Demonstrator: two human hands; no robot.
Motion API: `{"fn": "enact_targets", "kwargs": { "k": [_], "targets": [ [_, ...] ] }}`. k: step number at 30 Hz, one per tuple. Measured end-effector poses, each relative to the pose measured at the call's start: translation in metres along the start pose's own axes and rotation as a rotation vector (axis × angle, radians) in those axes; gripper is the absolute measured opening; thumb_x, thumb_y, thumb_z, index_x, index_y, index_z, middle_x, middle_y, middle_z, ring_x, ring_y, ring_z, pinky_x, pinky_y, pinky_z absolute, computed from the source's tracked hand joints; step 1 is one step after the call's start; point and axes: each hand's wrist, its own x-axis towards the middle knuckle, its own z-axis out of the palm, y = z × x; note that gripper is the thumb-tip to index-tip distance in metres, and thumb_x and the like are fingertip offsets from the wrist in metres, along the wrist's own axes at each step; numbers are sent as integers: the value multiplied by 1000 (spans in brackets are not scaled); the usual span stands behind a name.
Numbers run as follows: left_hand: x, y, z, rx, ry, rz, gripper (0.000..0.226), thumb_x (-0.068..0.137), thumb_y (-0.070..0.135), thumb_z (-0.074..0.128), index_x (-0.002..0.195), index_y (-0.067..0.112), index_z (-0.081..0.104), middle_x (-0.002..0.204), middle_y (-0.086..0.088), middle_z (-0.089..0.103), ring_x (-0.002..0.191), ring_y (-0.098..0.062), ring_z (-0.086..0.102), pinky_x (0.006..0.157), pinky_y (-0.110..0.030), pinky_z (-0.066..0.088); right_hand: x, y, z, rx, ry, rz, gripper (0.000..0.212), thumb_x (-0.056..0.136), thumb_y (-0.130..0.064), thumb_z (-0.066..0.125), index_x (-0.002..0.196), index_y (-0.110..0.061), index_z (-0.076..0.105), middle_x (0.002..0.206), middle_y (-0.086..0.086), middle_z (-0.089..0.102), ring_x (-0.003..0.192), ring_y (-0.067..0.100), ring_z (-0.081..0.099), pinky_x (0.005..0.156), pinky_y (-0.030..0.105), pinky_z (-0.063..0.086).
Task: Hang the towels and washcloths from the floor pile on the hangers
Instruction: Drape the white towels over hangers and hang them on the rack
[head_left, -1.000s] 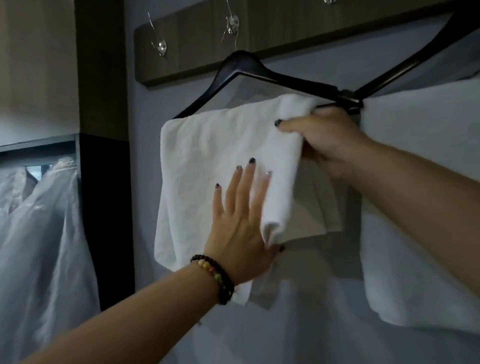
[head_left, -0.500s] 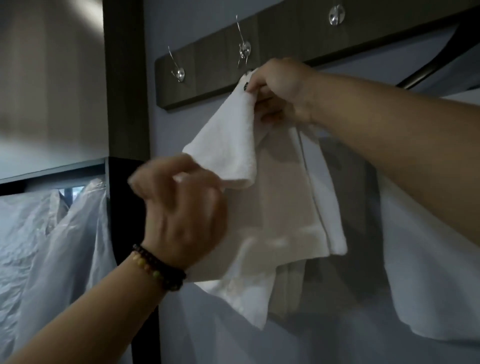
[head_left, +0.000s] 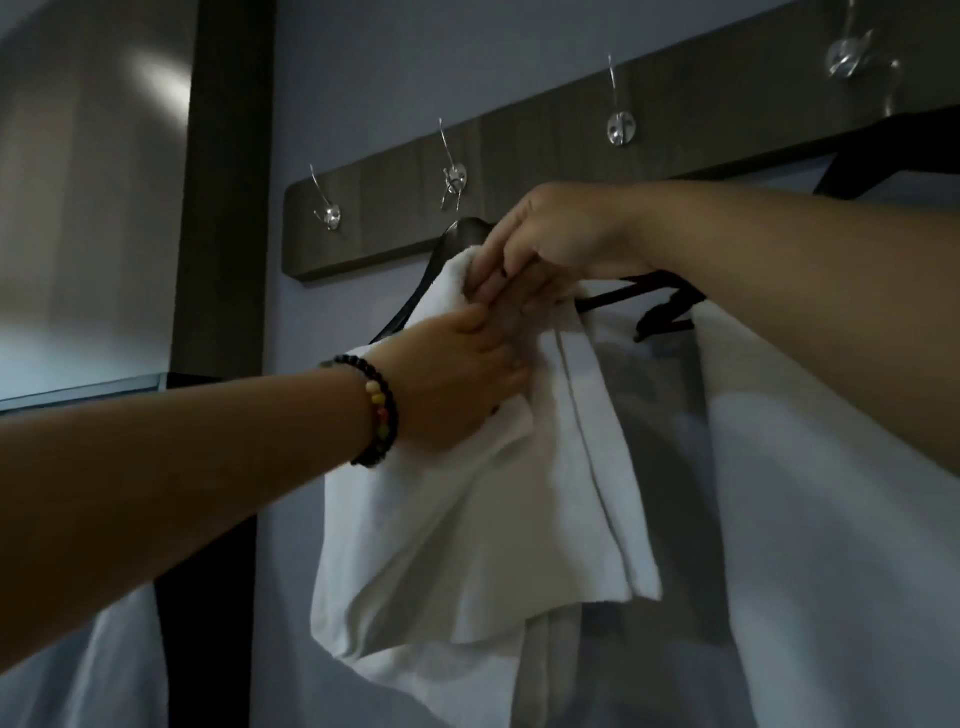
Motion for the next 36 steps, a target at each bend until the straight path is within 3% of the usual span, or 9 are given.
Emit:
{"fn": "enact_targets", "kwargs": {
  "k": [4, 7, 12, 16, 19, 21, 24, 29, 36],
  "targets": [
    [5, -16, 5, 131, -163, -28, 50, 92, 41, 18, 122, 21, 53, 114, 0, 62, 93, -23, 60, 93, -39, 36, -7, 30, -9, -193, 332, -78, 20, 86, 2, 54, 90, -7, 71, 82, 6, 71, 77, 16, 69, 69, 26, 57],
    [15, -17, 5, 157, -178, -49, 63, 91, 47, 5, 131, 21, 46, 120, -2, 57, 98, -25, 61, 99, -44, 35, -11, 55, -10, -473, 381, -98, 14, 82, -9, 66, 93, -14, 73, 78, -6, 63, 74, 7, 59, 70, 22, 46],
    [37, -10, 9, 154, -196, -173, 50, 95, 41, 26, 140, 23, 39, 137, -2, 47, 114, -26, 54, 98, -45, 38, -10, 85, -6, -577, 466, -30, 10, 83, -15, 67, 90, -15, 75, 83, 0, 64, 79, 11, 58, 57, 12, 34],
    [60, -21, 19, 116, -235, -282, 39, 91, 43, 36, 123, 29, 54, 121, 3, 57, 101, -22, 55, 89, -45, 39, -3, 98, 0, -513, 507, 75, 18, 83, -31, 69, 88, -15, 77, 88, 2, 71, 81, 15, 63, 67, 20, 41],
    [71, -28, 28, 165, -213, -286, 33, 87, 46, 36, 99, 29, 62, 95, 4, 57, 78, -21, 43, 69, -44, 30, 7, 99, 8, -455, 516, 191, 31, 80, -47, 69, 81, -15, 71, 69, -5, 59, 62, 6, 52, 49, 21, 34],
    [77, -28, 31, 142, -189, -288, 30, 86, 47, 39, 95, 27, 59, 94, 4, 55, 78, -20, 40, 67, -43, 26, 19, 99, 13, -412, 565, 284, 37, 77, -51, 70, 84, -15, 63, 70, -4, 55, 65, 13, 53, 52, 23, 38],
    [83, -29, 31, -8, -189, -321, 30, 85, 43, 50, 109, 27, 58, 108, 1, 54, 100, -22, 48, 84, -41, 30, 35, 100, 14, -361, 601, 407, 32, 79, -42, 69, 82, -14, 53, 91, 8, 63, 84, 27, 61, 71, 32, 50],
    [62, -41, 52, 22, -147, -193, 61, 79, 47, 60, 136, 43, 38, 122, -1, 46, 113, -25, 47, 95, -44, 28, 28, 103, 3, -441, 574, 391, 26, 83, -28, 66, 92, -4, 64, 87, 9, 60, 88, 27, 62, 69, 26, 43],
    [48, -47, 65, -20, -123, -281, 56, 86, 36, 46, 137, 50, 30, 122, 0, 46, 117, -25, 46, 98, -48, 32, -1, 94, -9, -563, 748, 336, 21, 83, -15, 65, 85, 5, 72, 84, 19, 67, 76, 27, 61, 67, 22, 39]
  ]
}}
